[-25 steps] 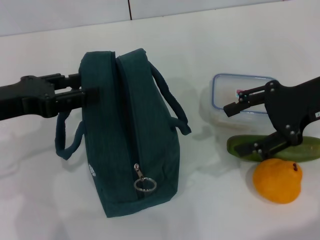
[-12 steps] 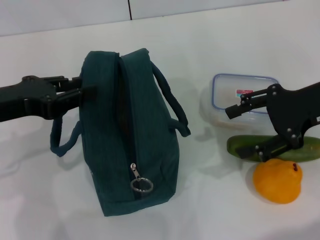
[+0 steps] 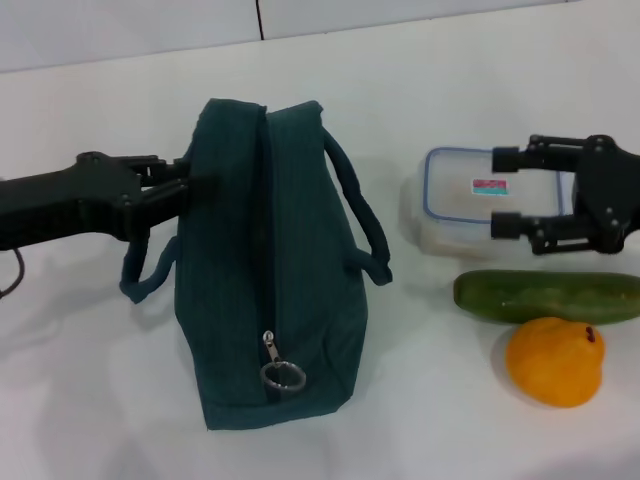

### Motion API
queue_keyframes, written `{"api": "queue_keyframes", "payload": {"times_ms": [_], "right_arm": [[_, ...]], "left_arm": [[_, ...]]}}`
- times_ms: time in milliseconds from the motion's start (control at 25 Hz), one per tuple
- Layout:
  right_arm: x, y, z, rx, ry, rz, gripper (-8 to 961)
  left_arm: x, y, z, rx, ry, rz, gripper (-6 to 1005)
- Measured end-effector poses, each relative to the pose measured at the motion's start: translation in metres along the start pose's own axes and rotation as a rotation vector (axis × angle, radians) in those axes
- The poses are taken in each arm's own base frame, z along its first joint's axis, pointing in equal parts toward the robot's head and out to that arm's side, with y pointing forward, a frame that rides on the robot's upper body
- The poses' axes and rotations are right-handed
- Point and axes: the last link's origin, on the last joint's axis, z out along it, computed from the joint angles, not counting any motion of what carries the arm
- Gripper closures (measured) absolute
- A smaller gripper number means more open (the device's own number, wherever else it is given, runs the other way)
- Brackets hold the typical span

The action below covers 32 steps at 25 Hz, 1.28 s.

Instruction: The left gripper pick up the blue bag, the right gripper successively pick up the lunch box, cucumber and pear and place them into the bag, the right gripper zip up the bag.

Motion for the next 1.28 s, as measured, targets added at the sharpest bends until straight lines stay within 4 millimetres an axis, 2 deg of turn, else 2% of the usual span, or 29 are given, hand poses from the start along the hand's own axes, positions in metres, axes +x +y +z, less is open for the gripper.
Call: {"api": "queue_keyframes", "payload": {"times_ms": [200, 400, 480, 600, 920, 1080, 1280], "right_arm": [[0.022, -0.001, 0.002, 0.09, -0.147, 0.142, 138], [0.039, 0.008, 0.002, 0.193, -0.412, 0.269, 138], [0.05, 0.016, 0.003, 0.286, -0.568, 0.309, 137], [0.065, 0.028, 0.008, 0.428, -0.705, 0.334, 139], [0.094, 0.063, 0.024, 0.602, -0.84, 0.536, 143], [0.1, 0.073, 0.016, 0.6, -0.864, 0.605, 143], [0.111, 0.081, -0.016, 0.632, -0.887, 0.674, 144]], "left_arm": [[0.002, 0.0, 0.006, -0.007, -0.002, 0.068, 738], [0.001, 0.0, 0.007, -0.013, 0.001, 0.144, 789], [0.001, 0.001, 0.008, -0.019, 0.002, 0.141, 813], [-0.001, 0.0, 0.008, -0.02, -0.011, 0.14, 837], [-0.012, -0.002, 0.008, -0.018, -0.046, 0.161, 898], [-0.018, -0.002, 0.01, -0.027, -0.07, 0.158, 913], [-0.022, 0.0, 0.012, -0.034, -0.089, 0.154, 931]]}}
